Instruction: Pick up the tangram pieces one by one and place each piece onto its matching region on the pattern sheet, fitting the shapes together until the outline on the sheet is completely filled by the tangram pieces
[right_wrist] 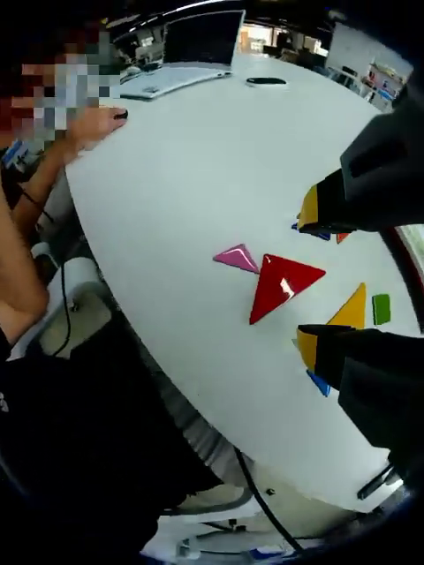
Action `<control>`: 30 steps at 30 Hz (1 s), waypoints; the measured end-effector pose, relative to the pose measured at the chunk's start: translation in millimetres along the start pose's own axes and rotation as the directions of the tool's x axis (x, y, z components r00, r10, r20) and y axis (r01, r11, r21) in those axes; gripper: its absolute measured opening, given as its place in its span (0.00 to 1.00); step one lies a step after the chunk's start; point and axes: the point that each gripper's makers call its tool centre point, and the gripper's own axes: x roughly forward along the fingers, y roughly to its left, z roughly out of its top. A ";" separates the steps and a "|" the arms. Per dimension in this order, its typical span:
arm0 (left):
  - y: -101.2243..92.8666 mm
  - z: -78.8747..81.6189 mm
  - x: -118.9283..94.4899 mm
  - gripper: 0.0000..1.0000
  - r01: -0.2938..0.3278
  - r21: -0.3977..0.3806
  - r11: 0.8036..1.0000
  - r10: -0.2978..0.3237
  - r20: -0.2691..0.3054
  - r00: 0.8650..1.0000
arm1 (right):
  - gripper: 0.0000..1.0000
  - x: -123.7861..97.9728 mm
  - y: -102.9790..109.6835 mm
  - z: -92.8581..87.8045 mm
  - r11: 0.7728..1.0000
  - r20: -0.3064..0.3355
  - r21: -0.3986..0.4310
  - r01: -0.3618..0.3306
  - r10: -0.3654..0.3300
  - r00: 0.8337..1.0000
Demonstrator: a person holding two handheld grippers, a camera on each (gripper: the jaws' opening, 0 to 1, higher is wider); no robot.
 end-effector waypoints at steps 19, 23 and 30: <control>1.0 6.8 -8.1 0.33 -0.002 -0.004 1.000 0.002 0.030 1.000 | 0.38 20.9 1.6 12.1 0.963 -0.103 -0.196 -0.184 0.167 0.981; 1.3 6.3 -8.0 0.33 0.000 -0.005 1.000 0.000 0.028 1.000 | 0.35 24.9 2.0 12.9 0.957 -0.117 -0.220 -0.190 0.168 0.979; -1.1 15.8 -15.7 0.32 0.017 -0.014 1.000 -0.017 0.058 0.998 | 0.32 25.5 -0.3 10.3 0.957 -0.122 -0.217 -0.190 0.167 0.978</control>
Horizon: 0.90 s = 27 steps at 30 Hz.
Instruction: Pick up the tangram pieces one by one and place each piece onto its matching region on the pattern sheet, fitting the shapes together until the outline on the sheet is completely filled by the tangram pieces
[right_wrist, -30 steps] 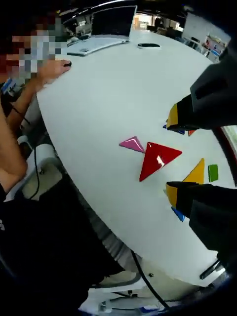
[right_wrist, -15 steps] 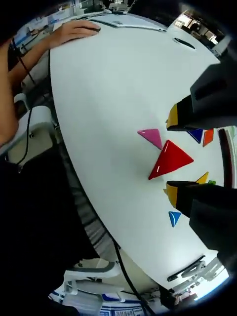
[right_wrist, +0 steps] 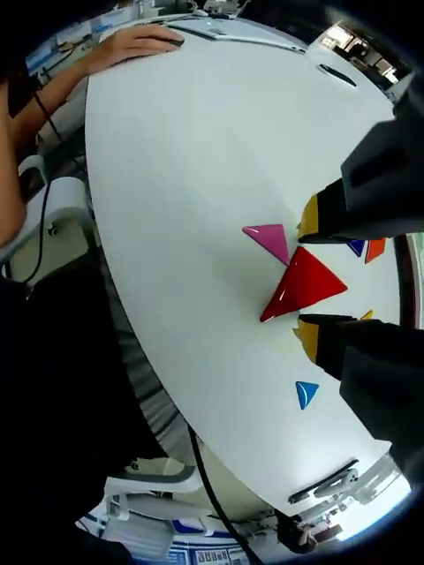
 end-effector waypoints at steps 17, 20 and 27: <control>0.0 5.9 -2.8 0.32 0.011 -0.012 1.000 -0.011 0.023 1.000 | 0.30 1.2 -3.4 -2.4 0.999 0.001 0.042 0.014 -0.014 1.000; -3.2 6.8 -2.0 0.32 0.026 -0.016 1.000 -0.026 0.028 0.999 | 0.31 1.1 -4.5 -3.0 0.999 0.007 0.051 0.018 -0.019 1.000; -3.1 5.4 -0.3 0.32 0.024 -0.016 1.000 -0.024 0.024 0.999 | 0.29 0.9 -2.5 -4.9 0.994 0.027 0.105 0.009 -0.012 1.000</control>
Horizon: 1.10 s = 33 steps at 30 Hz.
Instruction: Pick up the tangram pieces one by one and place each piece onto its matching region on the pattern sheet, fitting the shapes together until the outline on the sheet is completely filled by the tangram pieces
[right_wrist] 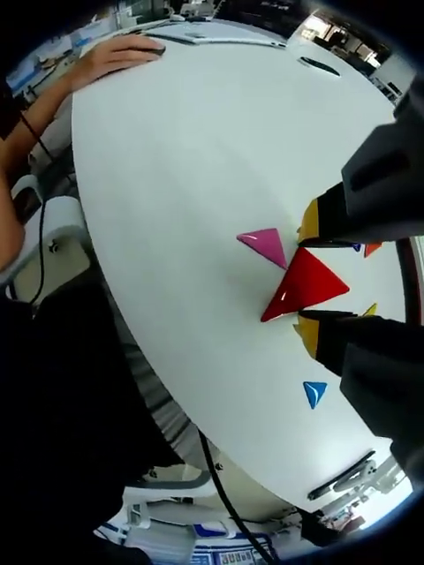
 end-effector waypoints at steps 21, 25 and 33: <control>-0.7 -3.0 2.3 0.32 0.003 -0.001 1.000 -0.003 -0.009 1.000 | 0.28 -37.0 -1.1 -37.7 0.955 -0.024 0.294 0.030 -0.024 0.999; -0.8 -2.5 1.9 0.32 0.001 -0.001 1.000 -0.001 -0.009 1.000 | 0.28 -54.6 -6.0 -54.0 0.932 -0.049 0.357 0.062 -0.047 0.998; 0.1 -3.7 2.0 0.32 -0.001 -0.003 1.000 0.001 -0.013 1.000 | 0.28 -82.4 -19.5 -92.1 0.861 -0.096 0.493 0.126 -0.090 0.991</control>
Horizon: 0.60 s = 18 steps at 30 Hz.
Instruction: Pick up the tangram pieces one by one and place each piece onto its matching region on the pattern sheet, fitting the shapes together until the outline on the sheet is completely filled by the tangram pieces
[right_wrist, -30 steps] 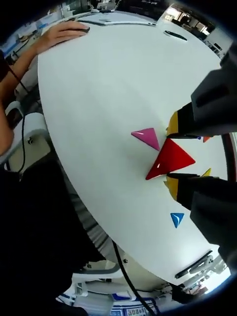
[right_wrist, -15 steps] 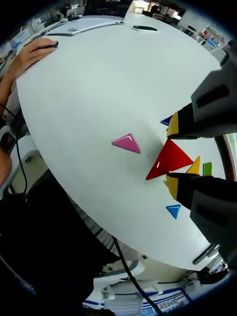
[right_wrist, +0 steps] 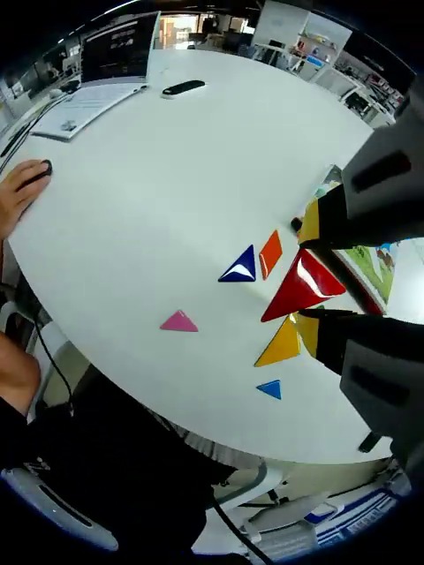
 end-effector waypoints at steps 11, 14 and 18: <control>1.6 -0.9 -0.6 0.32 -0.007 0.002 1.000 0.007 -0.002 1.000 | 0.28 2.1 -46.0 -43.7 0.997 -0.034 0.059 0.058 -0.056 0.998; 1.3 -0.8 -0.8 0.32 -0.006 0.001 1.000 0.006 -0.001 1.000 | 0.28 10.3 -57.1 -56.3 0.996 -0.052 0.060 0.064 -0.061 0.997; 2.4 -0.6 -2.5 0.32 -0.007 0.004 1.000 0.007 -0.001 1.000 | 0.28 22.5 -66.4 -68.9 0.995 -0.051 0.080 0.052 -0.048 0.998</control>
